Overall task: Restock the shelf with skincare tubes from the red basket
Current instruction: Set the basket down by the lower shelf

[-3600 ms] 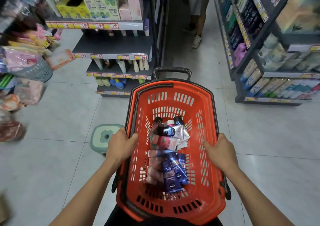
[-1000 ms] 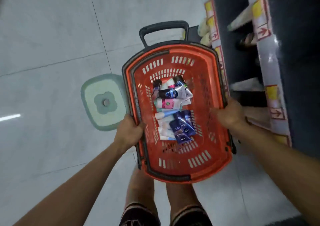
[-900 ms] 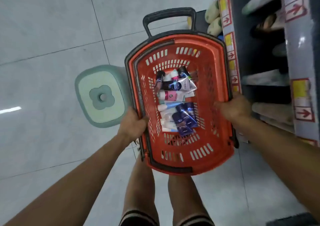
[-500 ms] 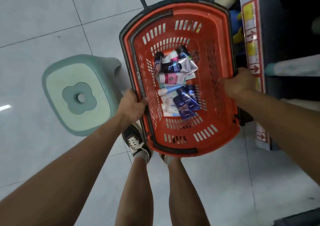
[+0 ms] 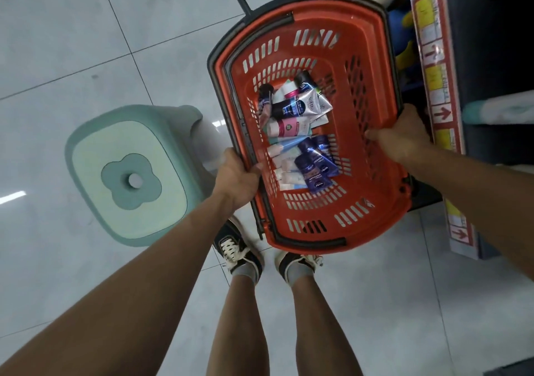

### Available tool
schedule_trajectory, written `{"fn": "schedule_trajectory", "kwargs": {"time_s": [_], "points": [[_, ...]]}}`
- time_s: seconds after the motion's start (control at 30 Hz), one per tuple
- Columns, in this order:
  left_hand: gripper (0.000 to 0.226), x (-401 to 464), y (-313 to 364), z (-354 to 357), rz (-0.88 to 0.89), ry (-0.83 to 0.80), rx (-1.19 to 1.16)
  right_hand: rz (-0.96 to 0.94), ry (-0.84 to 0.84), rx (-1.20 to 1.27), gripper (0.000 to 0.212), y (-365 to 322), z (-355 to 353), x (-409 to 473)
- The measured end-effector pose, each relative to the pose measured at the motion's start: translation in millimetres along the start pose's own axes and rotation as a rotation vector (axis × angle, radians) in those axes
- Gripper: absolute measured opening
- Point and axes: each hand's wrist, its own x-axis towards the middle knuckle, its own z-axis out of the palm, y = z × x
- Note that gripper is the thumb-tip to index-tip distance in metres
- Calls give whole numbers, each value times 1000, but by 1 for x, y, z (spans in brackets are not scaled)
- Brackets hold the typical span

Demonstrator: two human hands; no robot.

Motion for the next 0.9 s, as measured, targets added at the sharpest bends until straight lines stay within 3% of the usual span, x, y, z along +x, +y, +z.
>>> {"fn": "schedule_trajectory", "kwargs": {"time_s": [0.17,0.3,0.43,0.6,0.77,0.9], "points": [[47,-16,2,-4,-57,70,120,37,-31,-233,105,-17,0,-18],[65,-52,16,-16,-109,35,258,-7,-33,-255,87,-29,-11,-60],[54,-101,44,-33,-64,-5,352,-62,-137,-316,69,-45,-31,-114],[35,-178,95,-55,65,-6,386,-202,-261,-327,25,-76,-59,-189],[39,-256,137,-81,144,48,379,-321,-247,-379,23,-106,-96,-264],[59,-320,160,-105,160,112,370,-397,-247,-420,24,-119,-130,-318]]}}
